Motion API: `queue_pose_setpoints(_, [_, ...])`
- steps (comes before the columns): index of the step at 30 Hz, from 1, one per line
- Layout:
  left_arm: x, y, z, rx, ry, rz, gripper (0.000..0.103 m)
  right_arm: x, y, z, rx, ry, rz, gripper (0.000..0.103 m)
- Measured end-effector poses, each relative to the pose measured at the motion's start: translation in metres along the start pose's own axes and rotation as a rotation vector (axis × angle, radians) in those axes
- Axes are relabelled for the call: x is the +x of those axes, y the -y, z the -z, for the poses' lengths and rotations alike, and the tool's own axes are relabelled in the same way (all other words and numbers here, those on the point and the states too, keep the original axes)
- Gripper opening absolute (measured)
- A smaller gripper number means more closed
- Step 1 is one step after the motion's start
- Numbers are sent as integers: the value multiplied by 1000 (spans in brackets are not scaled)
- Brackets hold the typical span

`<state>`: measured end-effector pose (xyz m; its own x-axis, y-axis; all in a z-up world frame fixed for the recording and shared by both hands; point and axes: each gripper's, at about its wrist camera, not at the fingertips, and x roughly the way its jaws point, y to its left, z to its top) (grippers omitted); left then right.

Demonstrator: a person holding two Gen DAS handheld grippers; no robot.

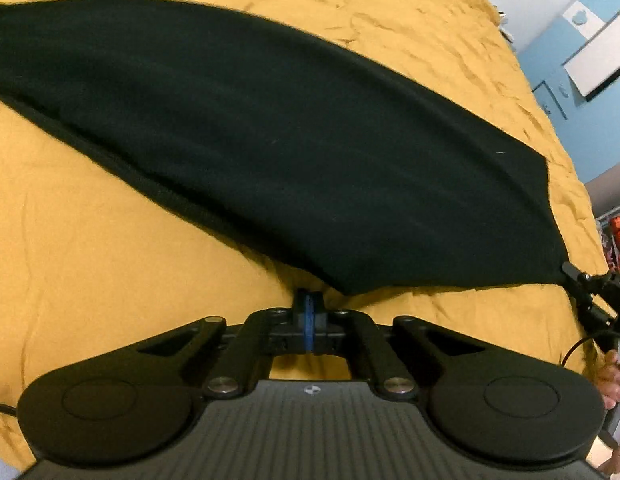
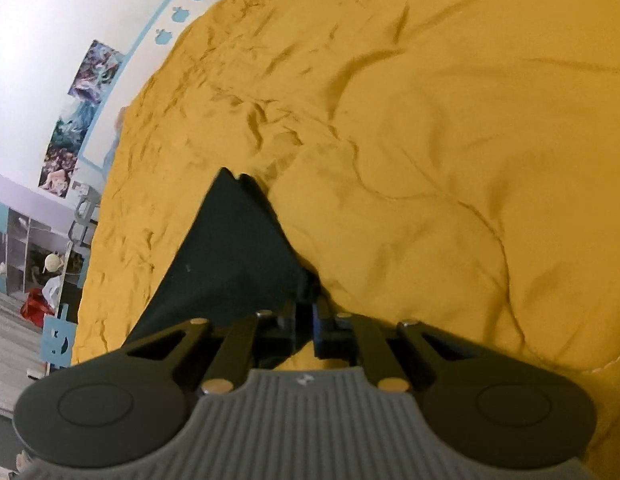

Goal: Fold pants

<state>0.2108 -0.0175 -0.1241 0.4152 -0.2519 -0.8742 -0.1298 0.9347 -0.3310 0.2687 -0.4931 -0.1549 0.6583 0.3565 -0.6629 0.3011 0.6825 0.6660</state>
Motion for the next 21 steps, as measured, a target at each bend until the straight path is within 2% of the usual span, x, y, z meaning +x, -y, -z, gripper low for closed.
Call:
queue_pose_setpoints(3, [-16, -1, 0, 57, 37, 18, 5, -18, -17, -1, -116, 32, 26, 24])
queue_pose_setpoints(5, [-35, -6, 0, 89, 89, 17, 8, -30, -31, 1, -202, 57, 39, 33])
queue_pose_setpoints(6, [-45, -12, -1, 97, 118, 11, 14, -34, -39, 2, -241, 68, 39, 33])
queue_pose_setpoints(10, [-81, -57, -14, 63, 231, -59, 20, -37, -68, 12, -372, 90, 49, 35])
queue_pose_setpoints(12, [-100, -86, -22, 63, 284, -153, 21, -34, -82, 19, -429, 99, 58, 35])
queue_pose_setpoints(14, [-118, -117, -32, 77, 332, -284, 21, -28, -93, 26, -475, 100, 54, 35])
queue_pose_setpoints(16, [-132, -147, -42, 123, 380, -407, 25, -20, -104, 32, -503, 90, 50, 35])
queue_pose_setpoints(17, [-136, -161, -48, 148, 397, -471, 29, -16, -109, 34, -519, 85, 52, 35])
queue_pose_setpoints(19, [-137, -191, -64, 184, 416, -602, 30, -6, -118, 39, -552, 72, 81, 35])
queue_pose_setpoints(21, [-133, -221, -83, 180, 419, -675, 30, 6, -125, 43, -571, 55, 118, 35])
